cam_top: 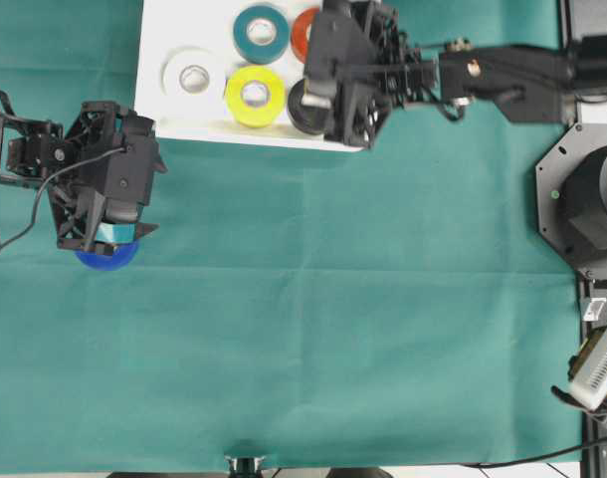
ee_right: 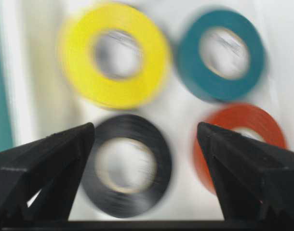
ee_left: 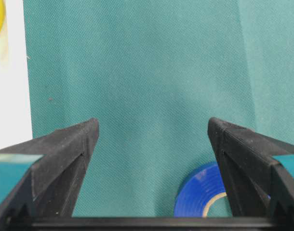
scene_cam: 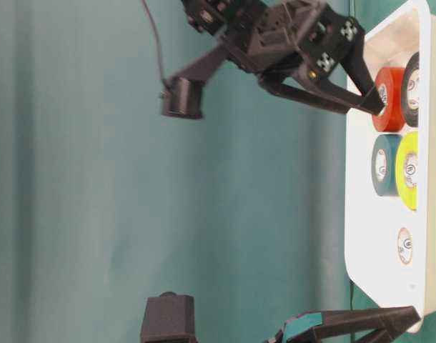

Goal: Put the tape alternately from left to right into the white case.
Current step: 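Release the red roll and withdraw the right gripper, then lower the left gripper onto the blue tape roll and grasp its rim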

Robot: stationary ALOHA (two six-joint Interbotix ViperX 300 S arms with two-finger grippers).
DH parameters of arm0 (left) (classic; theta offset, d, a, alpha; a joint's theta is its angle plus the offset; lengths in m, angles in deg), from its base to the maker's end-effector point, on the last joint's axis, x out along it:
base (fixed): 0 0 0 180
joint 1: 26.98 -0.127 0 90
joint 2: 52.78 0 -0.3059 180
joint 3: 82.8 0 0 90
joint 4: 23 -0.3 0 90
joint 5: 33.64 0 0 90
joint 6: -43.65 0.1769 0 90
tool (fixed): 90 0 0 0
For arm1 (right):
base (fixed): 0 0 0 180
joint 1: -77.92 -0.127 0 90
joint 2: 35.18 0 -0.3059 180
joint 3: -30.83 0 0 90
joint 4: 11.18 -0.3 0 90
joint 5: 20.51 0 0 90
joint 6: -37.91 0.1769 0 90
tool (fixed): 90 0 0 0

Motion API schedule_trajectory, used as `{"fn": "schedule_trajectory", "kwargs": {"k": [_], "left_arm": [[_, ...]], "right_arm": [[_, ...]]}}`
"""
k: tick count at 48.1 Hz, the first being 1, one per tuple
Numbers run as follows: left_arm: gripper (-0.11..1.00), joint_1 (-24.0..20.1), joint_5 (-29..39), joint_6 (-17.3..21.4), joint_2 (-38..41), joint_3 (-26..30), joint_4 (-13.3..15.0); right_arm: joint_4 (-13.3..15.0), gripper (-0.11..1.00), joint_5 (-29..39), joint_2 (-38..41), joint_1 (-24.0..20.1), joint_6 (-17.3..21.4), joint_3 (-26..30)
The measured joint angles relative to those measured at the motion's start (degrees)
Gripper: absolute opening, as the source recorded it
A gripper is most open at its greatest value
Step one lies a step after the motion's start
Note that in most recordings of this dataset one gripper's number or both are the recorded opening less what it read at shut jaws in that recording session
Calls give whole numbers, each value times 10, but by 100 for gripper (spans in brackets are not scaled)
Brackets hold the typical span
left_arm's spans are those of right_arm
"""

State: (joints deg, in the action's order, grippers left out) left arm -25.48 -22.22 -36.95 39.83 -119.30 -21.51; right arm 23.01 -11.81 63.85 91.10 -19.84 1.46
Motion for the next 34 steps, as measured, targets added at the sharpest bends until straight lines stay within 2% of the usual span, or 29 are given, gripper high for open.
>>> {"fn": "schedule_trajectory", "kwargs": {"k": [14,34], "left_arm": [[97,0,0,0,1,0,0],[97,0,2,-1,0,0,-1]], "right_arm": [[0,78,-24,-29,-82,0,-25],[0,78,-32,-29,-149,0,-40]]}}
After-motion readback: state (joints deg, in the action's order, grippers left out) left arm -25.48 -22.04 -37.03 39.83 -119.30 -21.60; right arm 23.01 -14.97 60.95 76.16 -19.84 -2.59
